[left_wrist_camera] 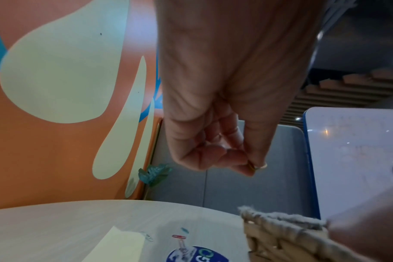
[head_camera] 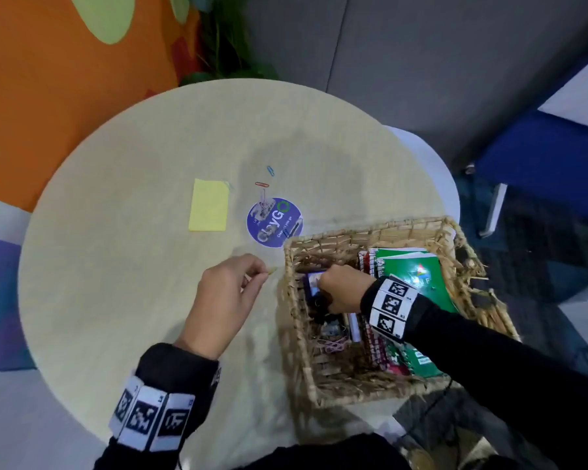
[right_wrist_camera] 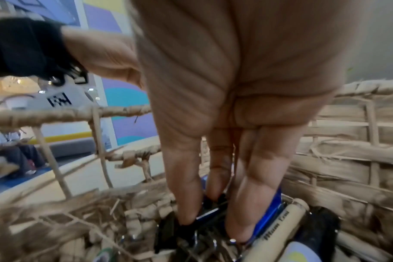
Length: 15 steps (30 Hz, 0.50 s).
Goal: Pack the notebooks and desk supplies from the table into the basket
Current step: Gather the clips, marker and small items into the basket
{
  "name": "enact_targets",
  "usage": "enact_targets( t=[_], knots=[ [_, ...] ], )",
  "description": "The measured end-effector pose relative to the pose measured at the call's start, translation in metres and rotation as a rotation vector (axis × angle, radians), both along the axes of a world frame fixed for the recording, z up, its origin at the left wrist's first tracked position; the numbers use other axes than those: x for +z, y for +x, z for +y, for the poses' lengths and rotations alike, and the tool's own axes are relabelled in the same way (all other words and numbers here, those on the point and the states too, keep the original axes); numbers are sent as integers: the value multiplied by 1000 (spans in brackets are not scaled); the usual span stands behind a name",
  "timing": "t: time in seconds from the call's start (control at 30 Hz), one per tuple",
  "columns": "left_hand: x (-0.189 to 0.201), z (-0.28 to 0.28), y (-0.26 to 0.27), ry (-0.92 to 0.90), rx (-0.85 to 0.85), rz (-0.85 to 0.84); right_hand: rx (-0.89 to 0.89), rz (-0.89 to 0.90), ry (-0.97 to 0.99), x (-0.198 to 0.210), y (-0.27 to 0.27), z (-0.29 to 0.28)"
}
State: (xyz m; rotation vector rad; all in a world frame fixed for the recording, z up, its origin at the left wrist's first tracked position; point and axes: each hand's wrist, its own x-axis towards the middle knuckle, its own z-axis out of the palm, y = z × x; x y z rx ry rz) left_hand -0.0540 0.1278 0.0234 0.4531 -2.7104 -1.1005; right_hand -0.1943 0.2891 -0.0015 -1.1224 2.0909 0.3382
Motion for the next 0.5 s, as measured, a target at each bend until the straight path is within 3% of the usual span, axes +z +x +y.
enact_targets(
  t=[0.33,0.5],
  knots=[
    [6,42,31,96,-192,-7,-34,56,-22,-5,8,7],
    [-2,71,11,-109,-479,-143,-269,138,-308,25,1,42]
  ],
)
